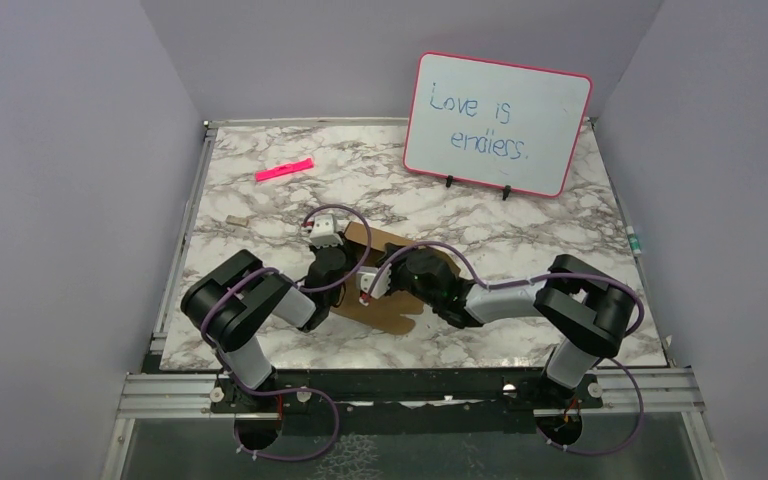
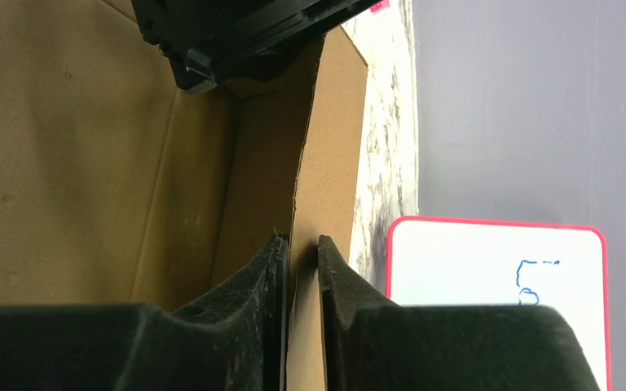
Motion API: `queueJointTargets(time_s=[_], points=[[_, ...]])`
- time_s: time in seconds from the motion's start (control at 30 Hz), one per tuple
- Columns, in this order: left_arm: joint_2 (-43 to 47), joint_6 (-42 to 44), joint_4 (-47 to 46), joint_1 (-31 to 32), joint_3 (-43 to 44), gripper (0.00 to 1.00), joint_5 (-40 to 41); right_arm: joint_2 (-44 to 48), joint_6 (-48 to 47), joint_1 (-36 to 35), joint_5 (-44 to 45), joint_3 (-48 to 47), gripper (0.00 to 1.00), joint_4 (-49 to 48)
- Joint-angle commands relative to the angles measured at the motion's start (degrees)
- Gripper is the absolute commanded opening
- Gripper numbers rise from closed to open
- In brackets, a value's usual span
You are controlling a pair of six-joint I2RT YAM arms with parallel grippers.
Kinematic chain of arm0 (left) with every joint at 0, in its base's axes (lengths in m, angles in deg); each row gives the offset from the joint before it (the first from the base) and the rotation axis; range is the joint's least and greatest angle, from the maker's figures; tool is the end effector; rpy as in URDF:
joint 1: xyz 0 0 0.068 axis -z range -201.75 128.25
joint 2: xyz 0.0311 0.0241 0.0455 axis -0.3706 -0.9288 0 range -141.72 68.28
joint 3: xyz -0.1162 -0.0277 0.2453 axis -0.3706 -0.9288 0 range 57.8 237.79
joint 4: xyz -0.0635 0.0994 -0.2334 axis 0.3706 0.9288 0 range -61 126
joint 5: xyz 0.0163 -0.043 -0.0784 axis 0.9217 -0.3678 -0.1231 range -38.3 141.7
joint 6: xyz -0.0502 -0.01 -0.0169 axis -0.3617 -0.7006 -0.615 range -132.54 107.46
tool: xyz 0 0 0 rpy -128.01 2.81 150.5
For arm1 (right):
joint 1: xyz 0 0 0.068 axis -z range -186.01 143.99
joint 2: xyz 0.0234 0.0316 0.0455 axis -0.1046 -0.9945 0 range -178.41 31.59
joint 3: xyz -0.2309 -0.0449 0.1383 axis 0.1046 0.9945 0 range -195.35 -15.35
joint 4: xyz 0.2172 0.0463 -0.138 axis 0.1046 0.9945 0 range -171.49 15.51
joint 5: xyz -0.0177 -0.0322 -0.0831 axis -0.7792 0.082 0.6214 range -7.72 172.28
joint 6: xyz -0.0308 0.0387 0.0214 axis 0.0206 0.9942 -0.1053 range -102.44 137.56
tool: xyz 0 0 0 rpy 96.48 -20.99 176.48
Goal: Fold the paper box
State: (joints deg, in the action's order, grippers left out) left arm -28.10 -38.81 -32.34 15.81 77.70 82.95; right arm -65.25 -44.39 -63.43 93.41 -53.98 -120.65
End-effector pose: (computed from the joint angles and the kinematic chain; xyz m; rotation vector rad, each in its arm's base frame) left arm 0.2219 -0.1474 0.1244 -0.2023 1.7942 -0.2953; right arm 0.1859 0.2781 0.1636 -1.5728 1.0724 -0.2383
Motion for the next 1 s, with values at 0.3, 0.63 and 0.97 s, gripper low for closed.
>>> queueJointTargets(time_s=[0.3,0.63,0.97], points=[[-2.64,1.70,0.13,-0.91,1.21,0.39,0.41,0.92,5.83,-0.12,-0.38,-1.55,0.20,10.82],[-5.04,0.82,-0.89,-0.91,3.55,0.40,2.67,3.10,8.14,-0.14,-4.66,-2.84,0.20,16.40],[-7.62,-3.02,-1.06,-0.75,4.07,0.21,7.32,3.14,9.22,-0.14,-4.02,-2.86,0.20,17.77]])
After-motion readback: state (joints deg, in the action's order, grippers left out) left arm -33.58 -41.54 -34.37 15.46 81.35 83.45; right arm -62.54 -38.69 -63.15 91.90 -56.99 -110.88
